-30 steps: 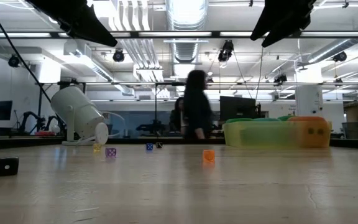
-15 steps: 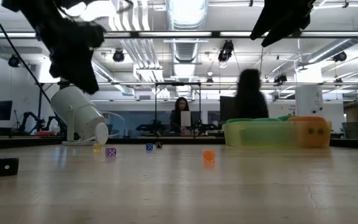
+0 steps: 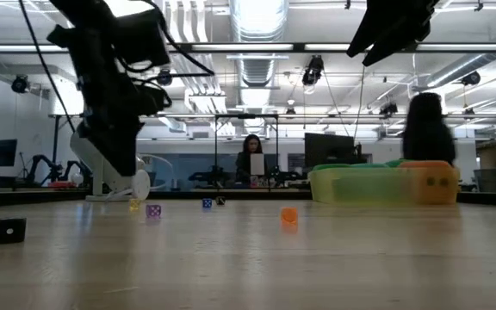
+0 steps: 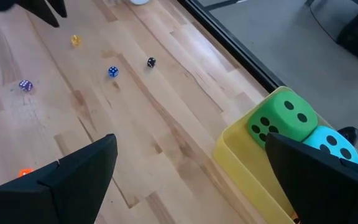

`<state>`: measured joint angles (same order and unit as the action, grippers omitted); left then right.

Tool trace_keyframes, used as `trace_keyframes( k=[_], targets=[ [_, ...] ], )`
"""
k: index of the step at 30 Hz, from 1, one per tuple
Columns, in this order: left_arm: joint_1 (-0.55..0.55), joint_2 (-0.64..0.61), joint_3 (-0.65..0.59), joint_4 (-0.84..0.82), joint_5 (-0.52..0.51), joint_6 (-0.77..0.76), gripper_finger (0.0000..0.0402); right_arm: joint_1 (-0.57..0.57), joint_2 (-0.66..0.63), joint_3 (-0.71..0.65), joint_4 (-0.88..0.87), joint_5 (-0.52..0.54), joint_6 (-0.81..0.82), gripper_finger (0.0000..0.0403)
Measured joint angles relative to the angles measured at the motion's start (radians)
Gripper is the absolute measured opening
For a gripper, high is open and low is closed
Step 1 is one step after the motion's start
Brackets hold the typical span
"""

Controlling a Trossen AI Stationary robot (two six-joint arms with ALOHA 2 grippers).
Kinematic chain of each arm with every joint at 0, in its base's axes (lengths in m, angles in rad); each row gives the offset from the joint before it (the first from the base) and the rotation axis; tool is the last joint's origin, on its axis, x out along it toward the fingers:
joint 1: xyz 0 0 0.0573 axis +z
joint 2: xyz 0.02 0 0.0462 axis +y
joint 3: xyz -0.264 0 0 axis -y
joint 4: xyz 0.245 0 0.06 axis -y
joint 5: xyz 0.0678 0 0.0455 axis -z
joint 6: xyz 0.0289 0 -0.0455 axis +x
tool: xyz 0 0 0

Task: Pick & Place Dice
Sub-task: Put the small yellow dice into the yellow bin

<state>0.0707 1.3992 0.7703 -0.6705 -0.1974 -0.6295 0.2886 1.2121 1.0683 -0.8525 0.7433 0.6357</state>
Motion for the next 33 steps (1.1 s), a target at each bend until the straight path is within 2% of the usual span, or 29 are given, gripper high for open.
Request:
trace_keyframes(
  k=[7, 13, 22, 33],
  targets=[
    [0.041, 0.145, 0.091, -0.043, 0.006, 0.066, 0.0140, 0.000, 0.000, -0.001, 0.007, 0.000, 0.000, 0.0400],
    [0.074, 0.219, 0.103, -0.045, 0.033, 0.083, 0.0140, 0.000, 0.000, -0.001, 0.007, -0.001, 0.000, 0.0400],
    [0.091, 0.234, 0.102, 0.013, 0.033, 0.109, 0.0140, 0.000, 0.000, -0.001, 0.007, -0.001, 0.000, 0.0400],
    [0.102, 0.234, 0.088, 0.009, 0.041, 0.109, 0.0138, 0.000, 0.000, -0.005, 0.007, -0.002, 0.000, 0.0400]
  ],
)
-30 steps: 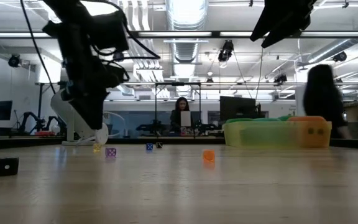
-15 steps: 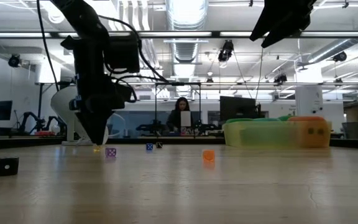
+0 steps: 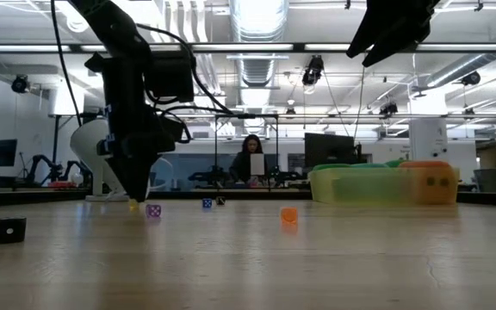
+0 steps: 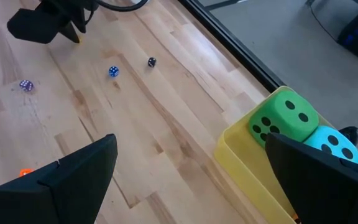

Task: Pick & Place Dice
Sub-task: Put the small yellow dice into the yellow bin

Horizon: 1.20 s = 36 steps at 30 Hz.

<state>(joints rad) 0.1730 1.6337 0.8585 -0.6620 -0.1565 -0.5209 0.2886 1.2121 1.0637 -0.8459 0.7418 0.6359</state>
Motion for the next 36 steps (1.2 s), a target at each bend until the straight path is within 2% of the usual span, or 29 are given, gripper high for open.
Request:
trace_keyframes(
  k=[13, 23, 31, 36],
  targets=[
    [0.000, 0.001, -0.038, 0.027, 0.001, -0.007, 0.0136, 0.000, 0.000, -0.001, 0.000, 0.000, 0.000, 0.0400],
    [0.000, 0.001, -0.049, 0.113, 0.001, -0.006, 0.0134, 0.000, 0.000, -0.002, -0.001, 0.000, 0.000, 0.0400],
    [0.000, 0.001, -0.048, 0.097, 0.029, -0.003, 0.0094, 0.000, 0.000, -0.002, 0.000, -0.003, 0.000, 0.0400],
    [0.000, 0.001, -0.048, 0.096, 0.030, -0.002, 0.0086, 0.000, 0.000, -0.002, 0.000, -0.005, 0.000, 0.0400]
  ],
)
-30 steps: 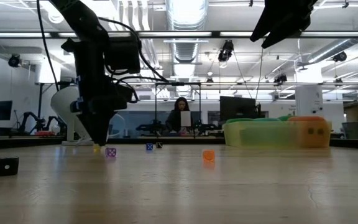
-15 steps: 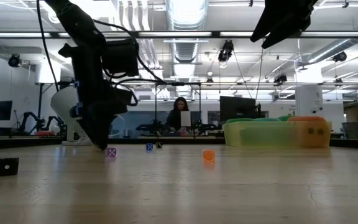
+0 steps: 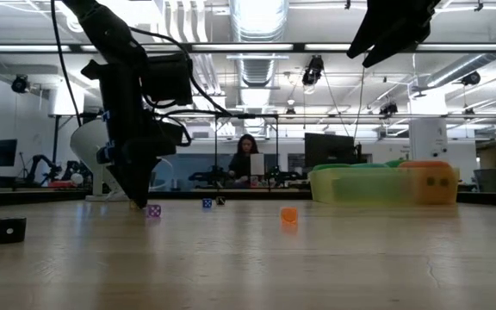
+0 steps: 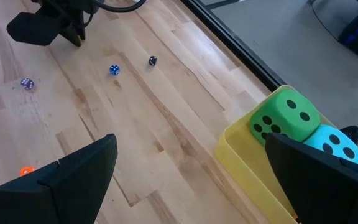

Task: Pick & Place Dice
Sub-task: Put the small yellow dice into the yellow bin

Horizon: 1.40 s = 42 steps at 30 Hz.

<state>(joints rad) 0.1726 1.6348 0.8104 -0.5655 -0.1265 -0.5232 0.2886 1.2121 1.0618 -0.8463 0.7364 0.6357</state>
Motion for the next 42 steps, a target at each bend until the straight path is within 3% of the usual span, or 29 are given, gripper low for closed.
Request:
trace_keyframes(
  k=[20, 32, 42],
  targets=[
    [0.000, -0.001, 0.014, -0.020, 0.000, 0.003, 0.0060, 0.000, 0.000, 0.000, 0.000, -0.003, 0.000, 0.0400],
    [-0.032, 0.006, 0.226, -0.008, 0.008, 0.116, 0.0059, 0.000, 0.000, 0.000, 0.000, -0.003, 0.000, 0.0400],
    [-0.046, 0.172, 0.431, -0.022, 0.007, 0.260, 0.0059, 0.000, 0.000, 0.000, -0.002, -0.003, 0.000, 0.0400]
  ],
)
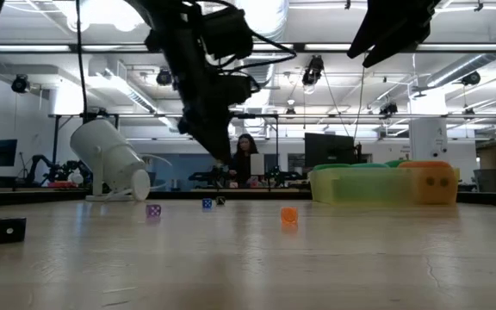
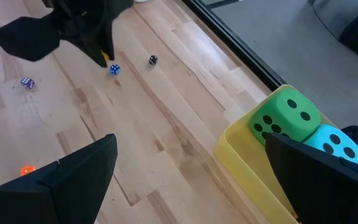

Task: Pick & Place Dice
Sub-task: Put the small yellow dice into the yellow bin

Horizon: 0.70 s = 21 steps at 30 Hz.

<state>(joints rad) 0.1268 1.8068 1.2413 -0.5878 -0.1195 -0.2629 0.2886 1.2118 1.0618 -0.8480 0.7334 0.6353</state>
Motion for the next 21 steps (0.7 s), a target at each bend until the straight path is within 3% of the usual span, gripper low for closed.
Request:
trace_keyframes(
  k=[5, 10, 13, 18, 21],
  targets=[
    [0.001, -0.011, 0.040, 0.018, -0.007, 0.026, 0.0058, 0.000, -0.001, -0.005, -0.006, 0.008, -0.013, 0.0400],
    [0.001, -0.055, 0.042, 0.030, 0.011, 0.035, 0.0058, 0.001, -0.001, -0.043, -0.008, 0.119, -0.020, 0.0400],
    [0.003, -0.079, 0.042, 0.031, 0.035, 0.035, 0.0058, 0.001, -0.001, -0.073, -0.008, 0.173, -0.104, 0.0400],
    [0.005, -0.093, 0.042, 0.073, 0.053, 0.021, 0.0058, 0.001, -0.001, -0.091, -0.001, 0.184, -0.127, 0.0400],
    [0.012, -0.081, 0.041, 0.136, 0.119, 0.015, 0.0058, 0.002, -0.001, -0.104, 0.004, 0.186, -0.156, 0.0400]
  ],
)
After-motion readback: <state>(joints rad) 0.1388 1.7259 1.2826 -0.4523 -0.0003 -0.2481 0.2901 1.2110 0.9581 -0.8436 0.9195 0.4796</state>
